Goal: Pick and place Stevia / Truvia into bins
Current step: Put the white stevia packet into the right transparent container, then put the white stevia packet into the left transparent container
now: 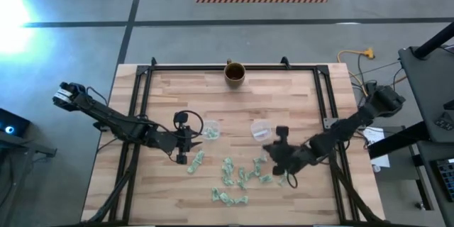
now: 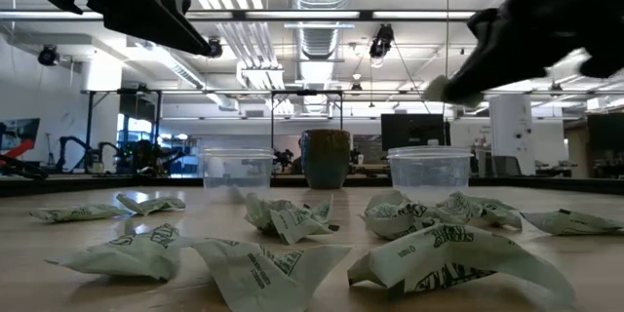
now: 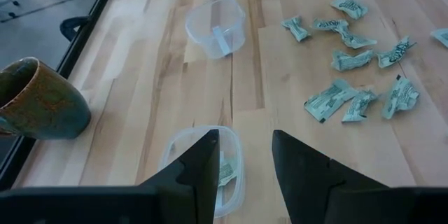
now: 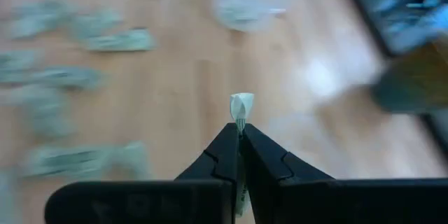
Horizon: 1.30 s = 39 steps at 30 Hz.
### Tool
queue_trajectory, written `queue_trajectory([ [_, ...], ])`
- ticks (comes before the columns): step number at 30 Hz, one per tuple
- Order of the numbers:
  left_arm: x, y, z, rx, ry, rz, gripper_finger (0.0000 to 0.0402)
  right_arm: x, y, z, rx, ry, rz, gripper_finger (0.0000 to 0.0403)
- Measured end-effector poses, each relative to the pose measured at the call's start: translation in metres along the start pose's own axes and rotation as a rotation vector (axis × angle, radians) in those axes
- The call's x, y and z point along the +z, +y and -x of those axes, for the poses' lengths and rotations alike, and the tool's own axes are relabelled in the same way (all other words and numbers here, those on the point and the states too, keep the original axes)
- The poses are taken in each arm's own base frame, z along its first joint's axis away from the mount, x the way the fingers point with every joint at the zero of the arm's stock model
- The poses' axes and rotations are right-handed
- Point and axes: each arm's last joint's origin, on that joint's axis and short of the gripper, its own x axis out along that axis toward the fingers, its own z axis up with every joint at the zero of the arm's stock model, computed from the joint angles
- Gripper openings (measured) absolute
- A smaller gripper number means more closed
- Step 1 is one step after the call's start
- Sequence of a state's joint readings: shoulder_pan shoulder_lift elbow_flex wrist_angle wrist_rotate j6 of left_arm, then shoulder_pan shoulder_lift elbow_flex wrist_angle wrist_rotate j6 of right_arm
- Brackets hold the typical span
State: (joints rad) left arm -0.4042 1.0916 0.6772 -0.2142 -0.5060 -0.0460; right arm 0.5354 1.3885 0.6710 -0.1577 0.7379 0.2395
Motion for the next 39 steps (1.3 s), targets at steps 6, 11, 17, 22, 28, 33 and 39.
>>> queue_trajectory([
  [6, -0.001, 0.0, -0.001, 0.0, -0.01, 0.006, 0.0116, -0.001, -0.036, -0.016, -0.081, 0.048, -0.089, 0.0009],
  [11, -0.002, -0.001, -0.001, -0.001, -0.008, 0.004, 0.0116, -0.002, -0.052, -0.028, -0.067, 0.092, -0.141, 0.0009],
  [17, -0.002, -0.001, -0.001, -0.001, -0.009, 0.004, 0.0116, -0.005, -0.057, -0.036, -0.077, 0.124, -0.169, 0.0013],
  [22, -0.002, -0.001, -0.001, -0.001, -0.009, 0.004, 0.0116, -0.006, -0.058, -0.036, -0.077, 0.126, -0.159, 0.0045],
  [28, -0.002, -0.001, -0.001, -0.001, -0.009, 0.006, 0.0116, -0.005, -0.058, -0.036, -0.076, 0.123, -0.128, 0.0106],
  [33, -0.005, -0.006, 0.0, -0.116, 0.027, 0.066, 0.0116, 0.004, -0.055, -0.023, -0.038, 0.069, -0.062, 0.0137],
  [39, -0.014, -0.016, 0.005, -0.19, 0.122, 0.161, 0.0116, 0.007, -0.048, -0.006, 0.011, 0.019, -0.01, 0.0146],
])
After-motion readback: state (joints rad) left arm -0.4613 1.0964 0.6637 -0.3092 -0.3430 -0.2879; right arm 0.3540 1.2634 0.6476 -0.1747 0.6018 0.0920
